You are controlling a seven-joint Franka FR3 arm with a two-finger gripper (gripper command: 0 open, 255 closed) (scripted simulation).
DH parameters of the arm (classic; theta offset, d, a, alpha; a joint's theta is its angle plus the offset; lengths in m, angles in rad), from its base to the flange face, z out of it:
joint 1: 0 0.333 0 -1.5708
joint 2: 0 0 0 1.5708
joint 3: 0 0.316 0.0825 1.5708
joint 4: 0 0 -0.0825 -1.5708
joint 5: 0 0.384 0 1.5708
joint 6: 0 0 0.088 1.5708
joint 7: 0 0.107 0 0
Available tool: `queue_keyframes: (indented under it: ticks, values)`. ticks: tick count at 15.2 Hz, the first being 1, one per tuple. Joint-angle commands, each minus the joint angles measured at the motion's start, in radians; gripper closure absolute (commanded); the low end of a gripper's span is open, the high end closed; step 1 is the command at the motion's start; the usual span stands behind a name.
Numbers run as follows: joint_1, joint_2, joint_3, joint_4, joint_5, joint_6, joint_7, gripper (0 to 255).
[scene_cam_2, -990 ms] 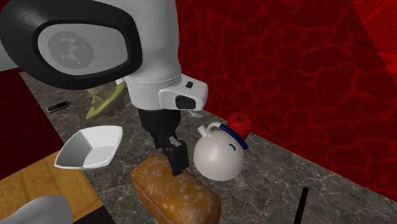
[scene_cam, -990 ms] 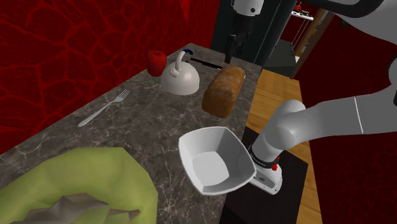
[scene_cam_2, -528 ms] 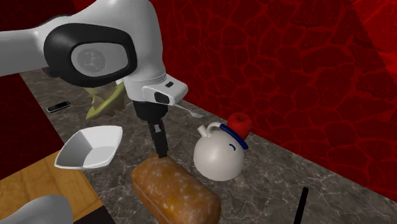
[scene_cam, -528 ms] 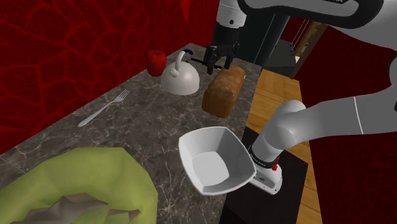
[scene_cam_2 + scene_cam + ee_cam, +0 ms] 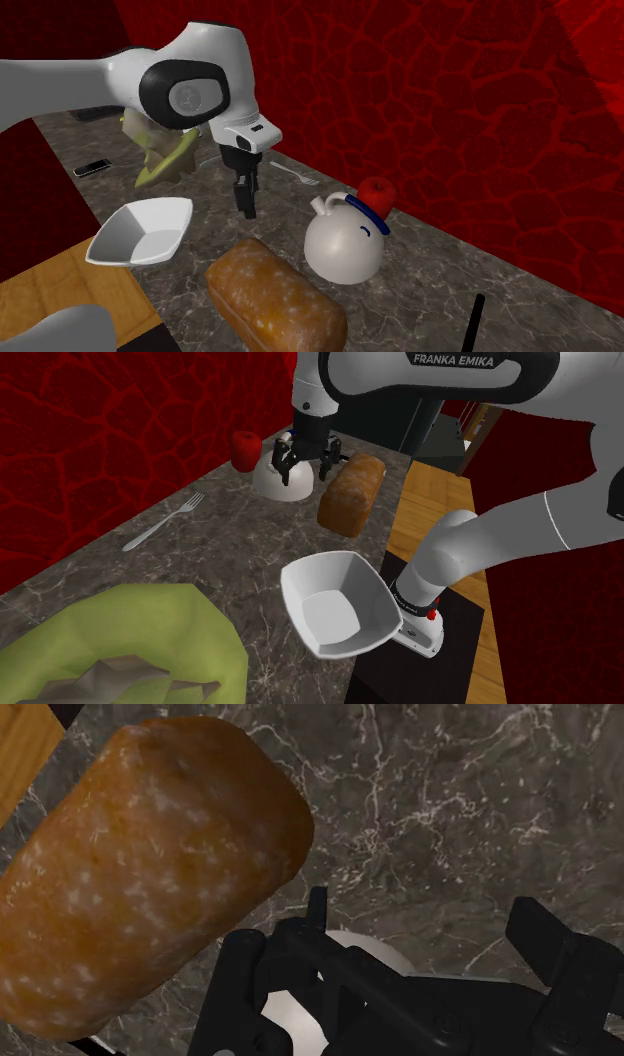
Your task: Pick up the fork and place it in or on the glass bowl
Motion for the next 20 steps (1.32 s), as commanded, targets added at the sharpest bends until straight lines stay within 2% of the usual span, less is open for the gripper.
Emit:
queue_keyframes:
  ticks: [1,7,10,13,16,20]
  values:
    - [-0.018,0.046,0.052,0.017,0.013,0.039,0.102,0]
    - [-0.091,0.255,0.219,0.139,-0.016,0.145,0.416,0]
    - [-0.129,0.385,0.299,0.222,-0.078,0.187,0.589,0]
    - [-0.152,0.535,0.364,0.319,-0.178,0.213,0.776,0]
    - [-0.142,0.7,0.399,0.433,-0.305,0.215,0.966,0]
    - [-0.059,0.908,0.369,0.612,-0.457,0.184,1.181,0]
